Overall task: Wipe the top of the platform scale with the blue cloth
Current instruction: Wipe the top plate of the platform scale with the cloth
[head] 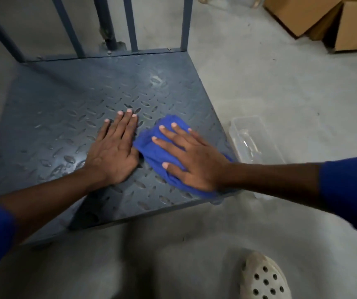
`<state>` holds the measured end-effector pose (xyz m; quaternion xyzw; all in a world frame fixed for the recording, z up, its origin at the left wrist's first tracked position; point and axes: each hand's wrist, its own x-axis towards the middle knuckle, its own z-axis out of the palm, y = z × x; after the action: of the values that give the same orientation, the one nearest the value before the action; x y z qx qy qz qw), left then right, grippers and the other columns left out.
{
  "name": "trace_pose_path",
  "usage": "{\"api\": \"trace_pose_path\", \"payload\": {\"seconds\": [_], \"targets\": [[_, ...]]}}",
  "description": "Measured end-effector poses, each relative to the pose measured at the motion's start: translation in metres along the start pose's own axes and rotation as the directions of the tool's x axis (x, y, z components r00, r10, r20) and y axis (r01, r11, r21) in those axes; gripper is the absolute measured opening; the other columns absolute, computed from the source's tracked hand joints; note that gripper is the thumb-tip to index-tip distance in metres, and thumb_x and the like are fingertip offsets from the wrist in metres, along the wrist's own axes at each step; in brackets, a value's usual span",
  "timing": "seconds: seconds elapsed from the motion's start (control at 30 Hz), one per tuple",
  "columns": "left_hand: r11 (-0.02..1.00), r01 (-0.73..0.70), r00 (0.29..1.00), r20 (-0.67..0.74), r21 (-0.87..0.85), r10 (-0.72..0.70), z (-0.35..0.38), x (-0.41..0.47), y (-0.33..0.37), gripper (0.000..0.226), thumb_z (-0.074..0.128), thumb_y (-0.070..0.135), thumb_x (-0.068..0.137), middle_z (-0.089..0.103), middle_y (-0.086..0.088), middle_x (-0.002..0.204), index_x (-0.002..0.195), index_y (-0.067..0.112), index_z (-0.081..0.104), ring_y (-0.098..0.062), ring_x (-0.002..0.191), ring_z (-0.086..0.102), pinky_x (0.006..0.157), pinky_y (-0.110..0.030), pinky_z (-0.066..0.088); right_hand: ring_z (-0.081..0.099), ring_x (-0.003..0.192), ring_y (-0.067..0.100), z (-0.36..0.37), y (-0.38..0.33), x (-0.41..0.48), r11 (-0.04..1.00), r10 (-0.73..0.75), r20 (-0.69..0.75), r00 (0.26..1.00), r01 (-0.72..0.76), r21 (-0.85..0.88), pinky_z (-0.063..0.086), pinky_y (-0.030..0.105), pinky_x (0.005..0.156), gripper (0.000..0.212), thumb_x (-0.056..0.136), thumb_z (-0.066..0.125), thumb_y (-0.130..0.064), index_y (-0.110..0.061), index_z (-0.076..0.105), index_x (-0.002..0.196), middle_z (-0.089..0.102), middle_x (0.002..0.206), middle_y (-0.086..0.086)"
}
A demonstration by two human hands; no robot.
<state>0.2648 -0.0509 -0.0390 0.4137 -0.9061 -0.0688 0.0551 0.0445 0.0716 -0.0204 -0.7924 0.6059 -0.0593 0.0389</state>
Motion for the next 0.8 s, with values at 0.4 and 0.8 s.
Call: {"api": "trace_pose_path", "payload": {"seconds": [0.4,0.8], "targets": [[0.978,0.207,0.978,0.028,-0.031,-0.206,-0.011,0.053,-0.016,0.085,-0.001,0.053,0.094,-0.004,-0.004,0.179,0.17,0.014,0.002,-0.019,0.165,-0.007,0.132,-0.039,-0.007,0.002,0.165,0.024,-0.01,0.041,0.083,0.979,0.198,0.055,0.979,-0.201,0.038,0.007,0.049,0.133,0.078,0.099,0.022,-0.07,-0.036,0.015,0.169,0.007,0.178,-0.003],[0.959,0.284,0.958,0.046,0.026,-0.285,-0.016,0.099,-0.058,0.069,0.008,0.052,0.111,-0.012,-0.002,0.178,0.17,0.019,-0.007,-0.019,0.164,-0.014,0.133,-0.045,-0.009,0.0,0.165,0.028,-0.012,0.084,0.166,0.916,0.401,0.012,0.916,-0.401,0.034,0.004,0.053,0.133,0.073,0.107,0.029,-0.066,-0.033,0.012,0.169,0.005,0.178,0.001]]}}
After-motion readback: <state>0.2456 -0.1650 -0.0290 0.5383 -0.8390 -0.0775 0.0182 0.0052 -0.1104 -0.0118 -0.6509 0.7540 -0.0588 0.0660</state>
